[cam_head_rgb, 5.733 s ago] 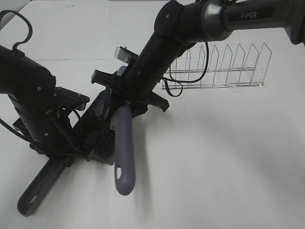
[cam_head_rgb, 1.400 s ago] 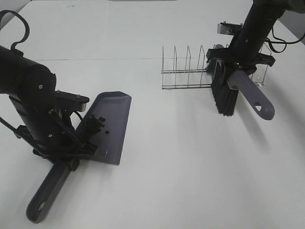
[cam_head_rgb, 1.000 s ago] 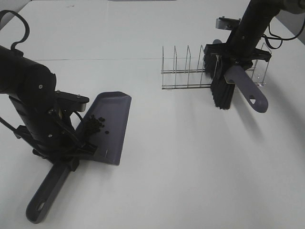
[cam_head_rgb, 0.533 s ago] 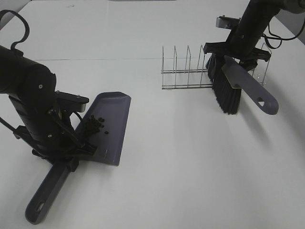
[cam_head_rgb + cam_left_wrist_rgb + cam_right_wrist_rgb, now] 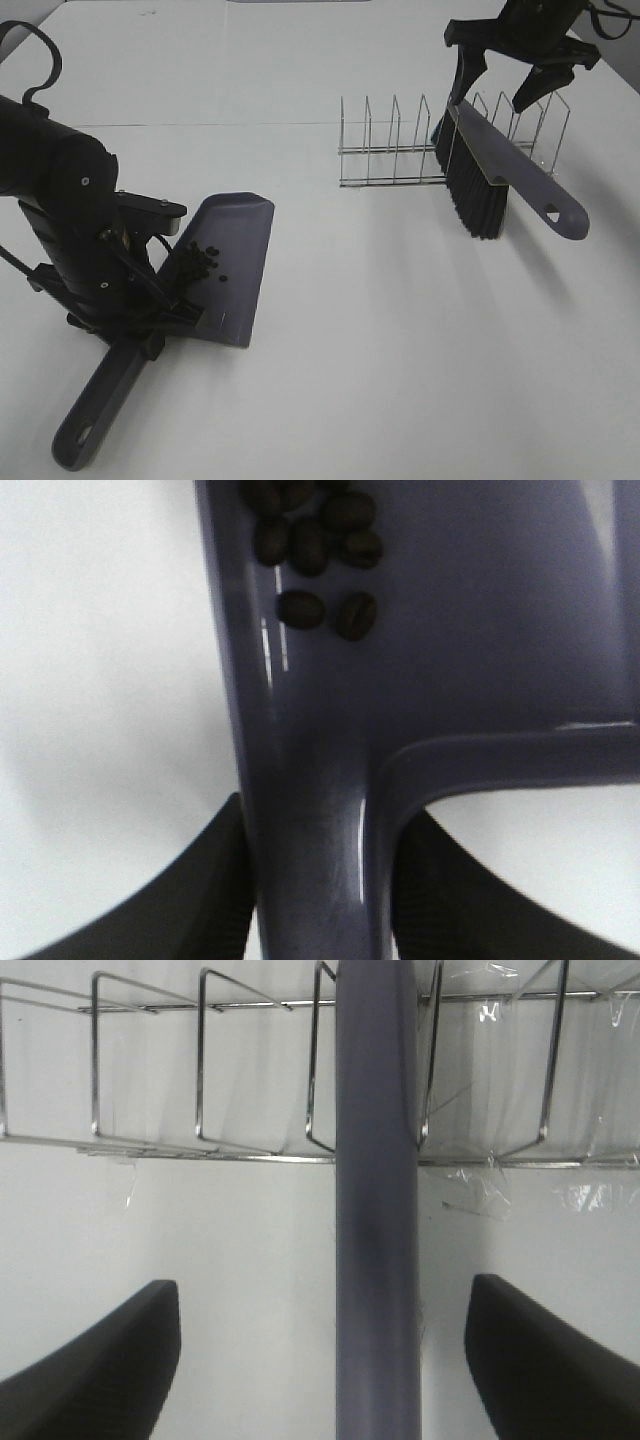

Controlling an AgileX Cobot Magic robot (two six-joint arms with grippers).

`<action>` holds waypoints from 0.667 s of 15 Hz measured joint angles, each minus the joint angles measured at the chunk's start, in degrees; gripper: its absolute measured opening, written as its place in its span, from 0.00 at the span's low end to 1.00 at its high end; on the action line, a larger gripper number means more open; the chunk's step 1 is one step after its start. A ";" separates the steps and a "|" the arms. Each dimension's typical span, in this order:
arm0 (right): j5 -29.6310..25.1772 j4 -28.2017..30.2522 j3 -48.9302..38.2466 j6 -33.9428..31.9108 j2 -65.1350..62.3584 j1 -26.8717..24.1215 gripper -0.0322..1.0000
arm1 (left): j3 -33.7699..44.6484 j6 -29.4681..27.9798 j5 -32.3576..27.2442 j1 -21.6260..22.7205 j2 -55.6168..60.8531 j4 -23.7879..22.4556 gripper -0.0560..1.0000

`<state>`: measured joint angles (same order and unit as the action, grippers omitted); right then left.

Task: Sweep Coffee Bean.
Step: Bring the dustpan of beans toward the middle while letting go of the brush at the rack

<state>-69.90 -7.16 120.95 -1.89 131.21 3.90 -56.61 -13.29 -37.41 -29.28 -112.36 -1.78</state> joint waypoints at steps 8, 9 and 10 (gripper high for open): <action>0.00 -2.81 -31.00 -0.06 -29.16 0.00 0.71 | -13.35 0.23 -3.90 0.00 -6.53 0.00 0.38; 0.00 -2.92 -34.55 -0.06 -32.49 0.00 0.71 | -15.81 0.29 -5.04 0.00 -8.42 0.00 0.38; 0.00 -2.92 -35.92 -0.06 -34.26 0.00 0.71 | -16.73 0.34 -5.50 0.00 -9.11 0.06 0.38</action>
<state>-69.90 -10.08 85.03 -1.95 96.94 3.90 -73.34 -12.95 -42.91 -29.28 -121.47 -1.72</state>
